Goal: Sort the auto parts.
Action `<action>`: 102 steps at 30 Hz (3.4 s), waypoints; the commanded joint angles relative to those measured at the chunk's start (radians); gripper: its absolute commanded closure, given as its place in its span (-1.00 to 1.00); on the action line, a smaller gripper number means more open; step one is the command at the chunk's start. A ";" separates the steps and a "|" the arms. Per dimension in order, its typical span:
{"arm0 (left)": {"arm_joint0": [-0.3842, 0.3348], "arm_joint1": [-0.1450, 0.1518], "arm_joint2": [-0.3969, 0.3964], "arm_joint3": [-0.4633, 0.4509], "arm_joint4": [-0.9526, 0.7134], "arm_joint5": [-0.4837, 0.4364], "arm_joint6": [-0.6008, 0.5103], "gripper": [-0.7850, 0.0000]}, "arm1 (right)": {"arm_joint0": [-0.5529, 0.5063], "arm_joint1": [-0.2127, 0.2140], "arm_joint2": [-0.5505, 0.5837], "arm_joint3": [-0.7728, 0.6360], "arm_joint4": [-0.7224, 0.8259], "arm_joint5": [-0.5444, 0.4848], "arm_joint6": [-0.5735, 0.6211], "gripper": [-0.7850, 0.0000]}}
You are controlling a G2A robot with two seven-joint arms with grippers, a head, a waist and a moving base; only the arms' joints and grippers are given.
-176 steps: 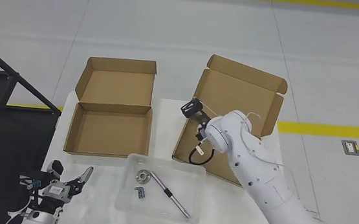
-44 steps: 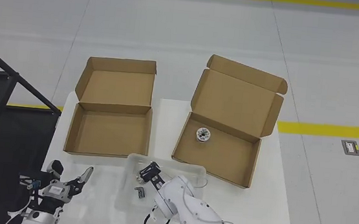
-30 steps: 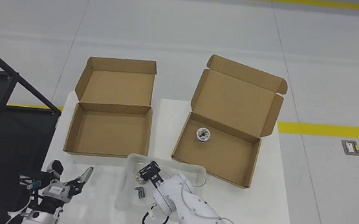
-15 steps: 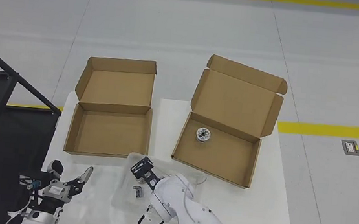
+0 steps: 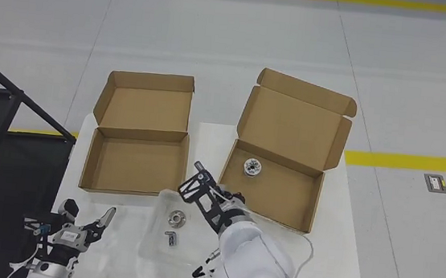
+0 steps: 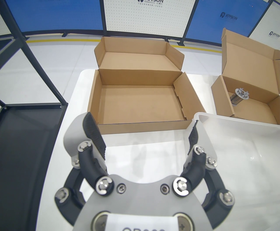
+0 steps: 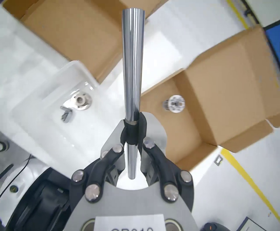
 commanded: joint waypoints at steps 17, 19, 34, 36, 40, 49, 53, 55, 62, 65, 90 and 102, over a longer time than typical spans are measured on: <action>0.000 0.000 0.000 0.000 0.000 0.000 0.000 -1.00 | -0.046 0.006 0.071 -0.025 0.023 0.004 -0.088 1.00; 0.000 0.000 0.000 0.000 0.000 0.000 0.000 -1.00 | -0.043 0.007 0.099 0.015 0.023 0.005 -0.107 1.00; 0.000 0.000 0.000 0.000 0.000 0.000 0.000 -1.00 | 0.077 0.034 0.396 0.362 0.139 -0.191 -0.242 1.00; 0.000 0.000 0.000 0.000 0.000 0.000 0.000 -1.00 | 0.103 0.039 0.428 0.431 0.170 -0.230 -0.253 1.00; 0.000 0.000 0.000 0.000 0.000 0.000 0.000 -1.00 | 0.145 0.047 0.473 0.569 0.201 -0.235 -0.299 1.00; 0.000 0.000 0.000 0.000 0.000 0.000 0.000 -1.00 | 0.220 0.050 0.460 0.796 0.175 -0.184 -0.353 1.00; 0.000 0.000 0.000 0.000 0.000 0.000 0.000 -1.00 | 0.248 0.052 0.455 0.858 0.166 -0.173 -0.347 1.00; 0.000 0.000 0.000 0.000 0.000 0.000 0.000 -1.00 | 0.258 0.051 0.448 0.879 0.160 -0.158 -0.333 1.00; 0.000 0.000 0.000 0.000 0.000 0.000 0.000 -1.00 | 0.280 0.052 0.439 0.920 0.169 -0.138 -0.338 0.50; 0.000 0.000 0.000 0.000 0.000 0.000 0.000 -1.00 | 0.283 0.053 0.439 0.926 0.174 -0.128 -0.338 0.04; 0.000 0.000 0.000 0.000 0.000 0.000 0.000 -1.00 | -0.026 0.082 0.419 0.149 0.296 -0.259 -0.417 -1.00; 0.000 0.000 0.000 0.000 0.000 0.000 0.000 -1.00 | -0.026 0.082 0.419 0.149 0.296 -0.259 -0.417 -1.00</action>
